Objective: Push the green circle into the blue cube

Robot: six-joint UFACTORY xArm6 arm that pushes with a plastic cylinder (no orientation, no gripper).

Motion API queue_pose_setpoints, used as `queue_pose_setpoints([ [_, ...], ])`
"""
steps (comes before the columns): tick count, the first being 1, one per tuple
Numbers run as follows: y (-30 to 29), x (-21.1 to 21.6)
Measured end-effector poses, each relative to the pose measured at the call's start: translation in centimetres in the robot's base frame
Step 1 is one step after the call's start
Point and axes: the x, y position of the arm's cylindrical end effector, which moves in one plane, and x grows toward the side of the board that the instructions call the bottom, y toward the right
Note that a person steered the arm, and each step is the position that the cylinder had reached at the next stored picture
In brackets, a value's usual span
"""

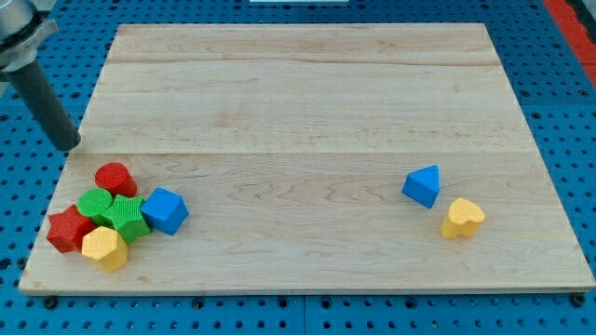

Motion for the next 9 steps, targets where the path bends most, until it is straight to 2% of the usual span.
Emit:
queue_pose_setpoints([
  [3,0.0,7.5],
  [5,1.3,8.4],
  [6,5.3,8.9],
  [9,12.5,9.2],
])
